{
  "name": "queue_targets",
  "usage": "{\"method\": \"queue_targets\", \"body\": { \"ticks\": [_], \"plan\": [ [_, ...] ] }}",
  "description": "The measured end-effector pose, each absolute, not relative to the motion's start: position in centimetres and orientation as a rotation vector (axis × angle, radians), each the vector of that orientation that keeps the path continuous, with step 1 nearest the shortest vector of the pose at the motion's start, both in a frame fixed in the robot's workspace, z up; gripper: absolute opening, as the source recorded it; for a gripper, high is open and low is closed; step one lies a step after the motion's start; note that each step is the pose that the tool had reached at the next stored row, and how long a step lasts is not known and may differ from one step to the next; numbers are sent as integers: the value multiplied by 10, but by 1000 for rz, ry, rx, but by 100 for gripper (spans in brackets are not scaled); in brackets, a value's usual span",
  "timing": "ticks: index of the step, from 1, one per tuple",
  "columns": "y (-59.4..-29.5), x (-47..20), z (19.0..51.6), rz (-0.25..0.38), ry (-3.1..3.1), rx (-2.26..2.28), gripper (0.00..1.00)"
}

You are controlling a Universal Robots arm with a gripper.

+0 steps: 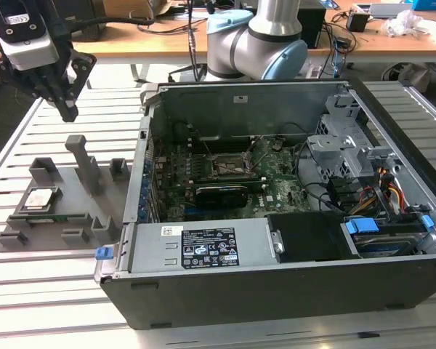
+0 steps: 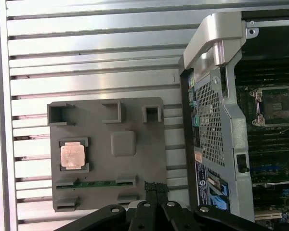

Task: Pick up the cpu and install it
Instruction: 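Reach for the cpu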

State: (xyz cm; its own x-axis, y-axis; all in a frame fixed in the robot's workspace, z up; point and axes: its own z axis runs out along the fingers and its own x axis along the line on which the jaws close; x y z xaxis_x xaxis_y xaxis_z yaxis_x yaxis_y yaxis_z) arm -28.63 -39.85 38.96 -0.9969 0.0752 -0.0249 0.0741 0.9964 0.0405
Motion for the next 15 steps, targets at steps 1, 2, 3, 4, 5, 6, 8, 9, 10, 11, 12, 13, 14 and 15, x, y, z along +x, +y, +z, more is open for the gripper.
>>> {"method": "queue_targets", "body": {
  "ticks": [1,2,3,4,5,6,8,9,10,11,12,13,14,15],
  "plan": [
    [-399,-288,390,62,3112,116,11],
    [-398,-291,389,62,3112,116,11],
    [-398,-296,389,62,3112,116,11],
    [-398,-298,389,62,3112,116,11],
    [-398,-301,389,62,3113,117,11],
    [-398,-306,389,62,3112,117,11],
    [-399,-316,388,62,3113,116,11],
    [-399,-320,388,62,3112,116,11],
    [-399,-323,388,62,3112,116,11],
    [-398,-328,387,62,3112,117,11],
    [-398,-331,387,62,3112,117,11],
    [-398,-334,387,62,3113,117,11],
    [-398,-337,387,62,3112,116,11],
    [-398,-339,387,62,3112,116,11]
  ]
}}
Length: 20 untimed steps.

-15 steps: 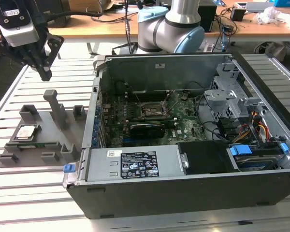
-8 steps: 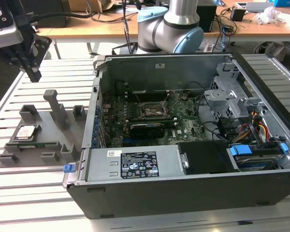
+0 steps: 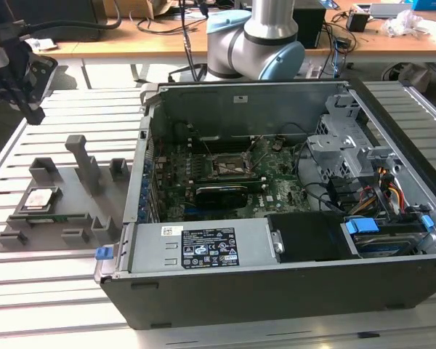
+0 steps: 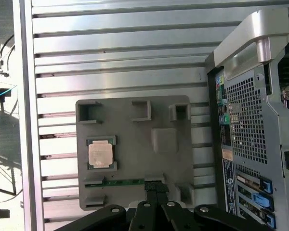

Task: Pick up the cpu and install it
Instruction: 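Reach for the cpu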

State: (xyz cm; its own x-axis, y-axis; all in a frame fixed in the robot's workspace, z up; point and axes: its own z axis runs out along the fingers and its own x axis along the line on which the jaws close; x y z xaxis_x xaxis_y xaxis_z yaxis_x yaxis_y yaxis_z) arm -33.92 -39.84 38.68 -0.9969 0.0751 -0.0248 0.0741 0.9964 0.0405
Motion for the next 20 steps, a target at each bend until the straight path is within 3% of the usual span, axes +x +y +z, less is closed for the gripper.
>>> {"method": "queue_targets", "body": {
  "ticks": [20],
  "plan": [
    [-398,-401,383,62,3112,116,11]
  ]
}}
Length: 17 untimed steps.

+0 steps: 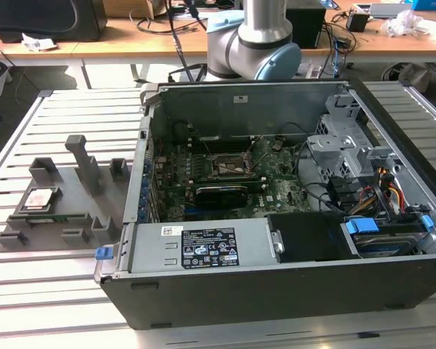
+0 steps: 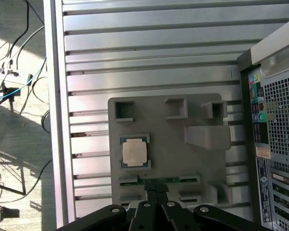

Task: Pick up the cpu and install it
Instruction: 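Reach for the cpu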

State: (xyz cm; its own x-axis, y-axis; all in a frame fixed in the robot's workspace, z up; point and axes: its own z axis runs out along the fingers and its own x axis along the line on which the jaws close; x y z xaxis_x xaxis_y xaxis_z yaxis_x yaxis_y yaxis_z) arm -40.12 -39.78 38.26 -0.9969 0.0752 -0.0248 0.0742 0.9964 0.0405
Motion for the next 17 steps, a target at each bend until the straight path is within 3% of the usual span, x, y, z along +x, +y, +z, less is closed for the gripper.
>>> {"method": "queue_targets", "body": {
  "ticks": [17],
  "plan": [
    [-398,-425,382,62,3113,116,11]
  ]
}}
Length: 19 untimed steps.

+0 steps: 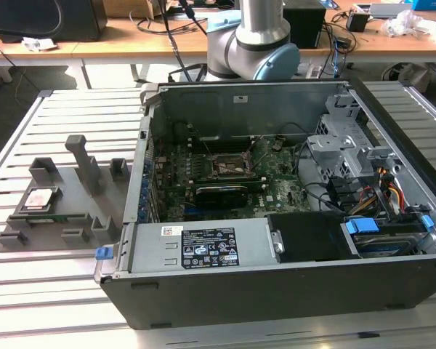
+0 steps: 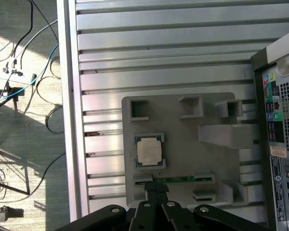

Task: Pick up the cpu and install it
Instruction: 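Reach for the cpu, then pick up the cpu and move it towards the insertion slot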

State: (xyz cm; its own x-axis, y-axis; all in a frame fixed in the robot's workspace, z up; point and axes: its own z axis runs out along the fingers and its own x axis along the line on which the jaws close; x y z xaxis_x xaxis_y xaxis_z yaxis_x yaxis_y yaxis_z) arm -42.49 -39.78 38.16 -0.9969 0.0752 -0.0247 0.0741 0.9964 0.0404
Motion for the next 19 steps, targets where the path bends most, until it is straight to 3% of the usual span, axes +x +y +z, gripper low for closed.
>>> {"method": "queue_targets", "body": {
  "ticks": [16,19],
  "plan": [
    [-398,-425,381,62,3113,116,11],
    [-398,-425,381,62,3112,116,29]
  ]
}}
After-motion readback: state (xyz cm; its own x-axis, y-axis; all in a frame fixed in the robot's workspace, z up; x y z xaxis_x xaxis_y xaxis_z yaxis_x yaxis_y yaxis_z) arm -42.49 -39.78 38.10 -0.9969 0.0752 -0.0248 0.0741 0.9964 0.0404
